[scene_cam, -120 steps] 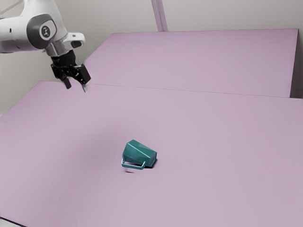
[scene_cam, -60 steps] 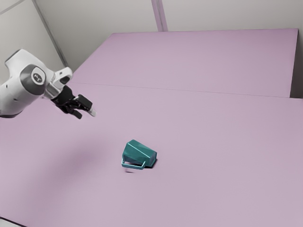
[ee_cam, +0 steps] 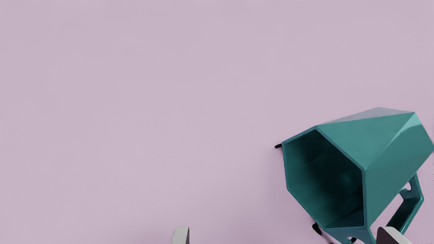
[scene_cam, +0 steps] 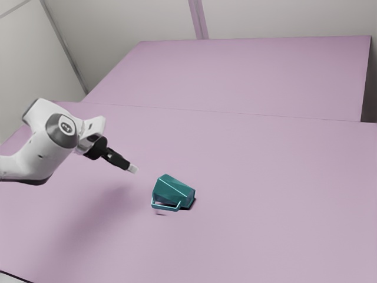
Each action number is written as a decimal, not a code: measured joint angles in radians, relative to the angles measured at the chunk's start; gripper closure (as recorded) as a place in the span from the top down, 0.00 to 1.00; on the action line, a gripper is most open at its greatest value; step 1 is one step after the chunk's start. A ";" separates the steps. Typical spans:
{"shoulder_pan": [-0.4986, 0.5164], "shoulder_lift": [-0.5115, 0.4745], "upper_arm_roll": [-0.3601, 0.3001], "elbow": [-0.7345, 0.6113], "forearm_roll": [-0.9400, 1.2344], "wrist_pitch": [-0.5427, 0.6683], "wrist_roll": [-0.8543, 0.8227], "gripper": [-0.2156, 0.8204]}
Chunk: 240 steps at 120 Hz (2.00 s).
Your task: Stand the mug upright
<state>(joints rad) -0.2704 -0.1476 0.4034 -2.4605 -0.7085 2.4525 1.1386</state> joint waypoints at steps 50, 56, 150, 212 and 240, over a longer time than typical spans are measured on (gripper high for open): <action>-0.062 0.035 -0.096 -0.087 -0.250 0.131 0.255 0.79; -0.059 0.038 -0.105 -0.092 -0.275 0.143 0.276 0.79; -0.061 0.072 -0.178 -0.095 -0.681 0.156 0.616 0.50; -0.065 0.058 -0.290 -0.086 -0.778 0.174 0.725 0.43; -0.068 0.050 -0.312 -0.083 -0.848 0.183 0.746 0.31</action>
<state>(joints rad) -0.3383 -0.0974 0.0911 -2.5437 -1.5570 2.6358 1.8846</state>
